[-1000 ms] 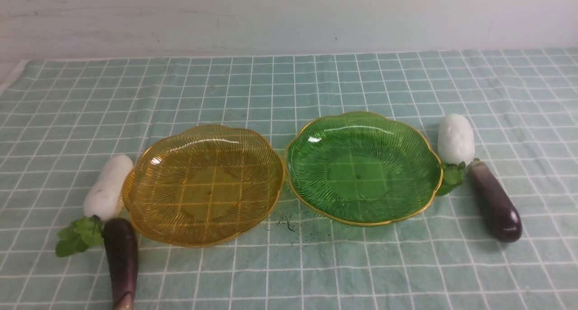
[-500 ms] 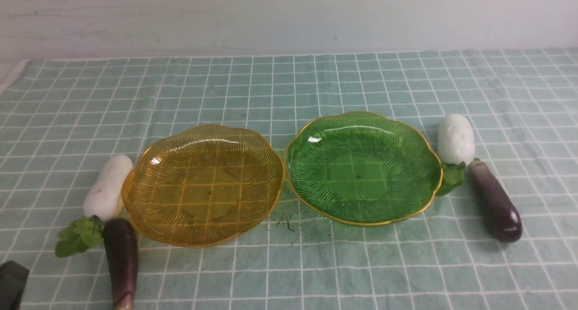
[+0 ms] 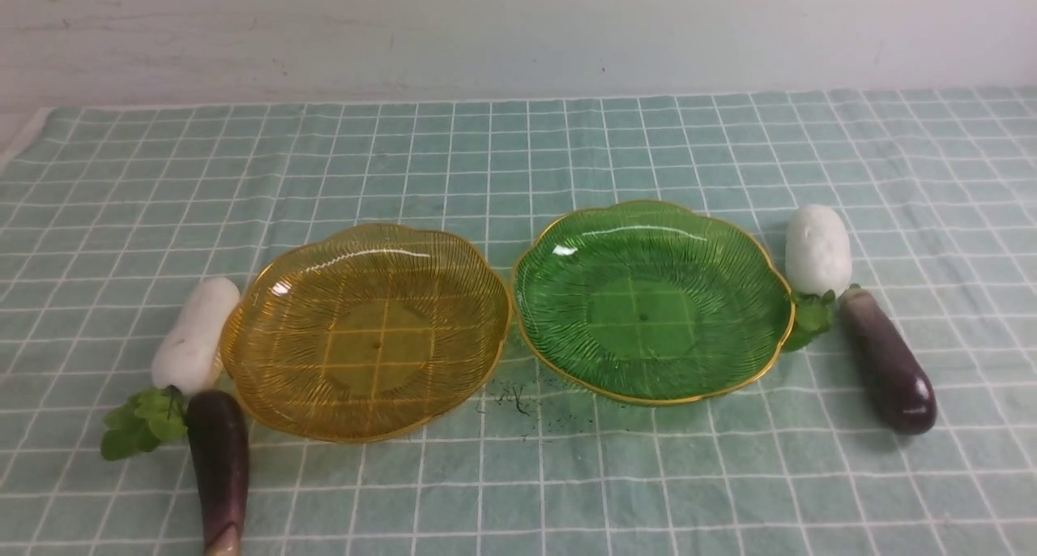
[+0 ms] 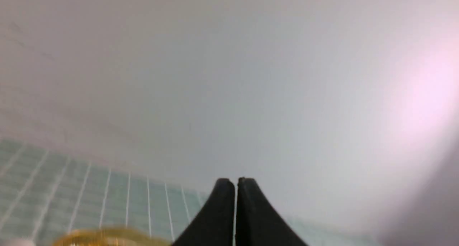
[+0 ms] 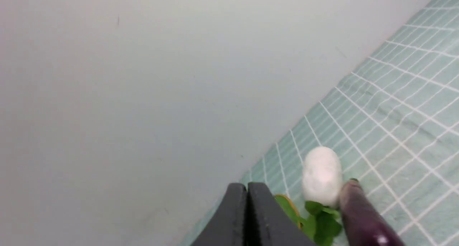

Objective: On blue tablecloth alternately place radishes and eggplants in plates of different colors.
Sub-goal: 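Pick up the eggplant and place it in the yellow plate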

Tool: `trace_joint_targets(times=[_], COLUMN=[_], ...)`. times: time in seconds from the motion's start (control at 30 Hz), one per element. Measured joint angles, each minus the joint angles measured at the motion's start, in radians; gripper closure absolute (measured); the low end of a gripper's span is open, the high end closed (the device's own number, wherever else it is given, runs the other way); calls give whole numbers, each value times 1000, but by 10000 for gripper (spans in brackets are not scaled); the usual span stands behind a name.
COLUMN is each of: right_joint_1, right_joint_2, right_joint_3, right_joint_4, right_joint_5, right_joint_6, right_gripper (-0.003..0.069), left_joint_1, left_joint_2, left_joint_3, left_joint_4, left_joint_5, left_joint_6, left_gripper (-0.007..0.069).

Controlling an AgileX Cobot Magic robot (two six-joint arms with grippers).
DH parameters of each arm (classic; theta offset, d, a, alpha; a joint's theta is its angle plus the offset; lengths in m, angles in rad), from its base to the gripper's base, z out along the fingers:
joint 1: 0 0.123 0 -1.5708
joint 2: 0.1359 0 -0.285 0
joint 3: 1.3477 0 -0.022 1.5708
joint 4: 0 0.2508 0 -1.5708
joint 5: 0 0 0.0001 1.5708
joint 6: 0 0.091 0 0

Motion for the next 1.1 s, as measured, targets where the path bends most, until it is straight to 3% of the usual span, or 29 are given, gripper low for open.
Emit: trace_joint_targets(times=[0.2,0.33,0.43,0.67,0.83,0.97,1.1], right_joint_1=[0,0,0,0,0,0,0], right_joint_2=[0,0,0,365,659,861,998], right_joint_3=[0,0,-27,-438,-691,-845,-901], right_joint_4=[50,66,77,-84,-206,-319,-451], right_joint_5=[-40,-81,-7,558,838,931,901], right_joint_6=[-107,-164,-173,-298,-362,-389,-315], right_gripper=[671,671,671,671,671,671,671], left_joint_1=[0,0,0,0,0,0,0], left_joint_2=[374,628,720,909,952,996,1075], left_joint_3=[-162,-183,-183,-185,-185,-186,-186], left_joint_4=[200,336,376,400,444,470,471], left_joint_5=[408,476,476,438,374,316,278], left_joint_6=[1,-65,-95,-118,-118,-118,-118], left_gripper=[632,632,632,632,608,478,231])
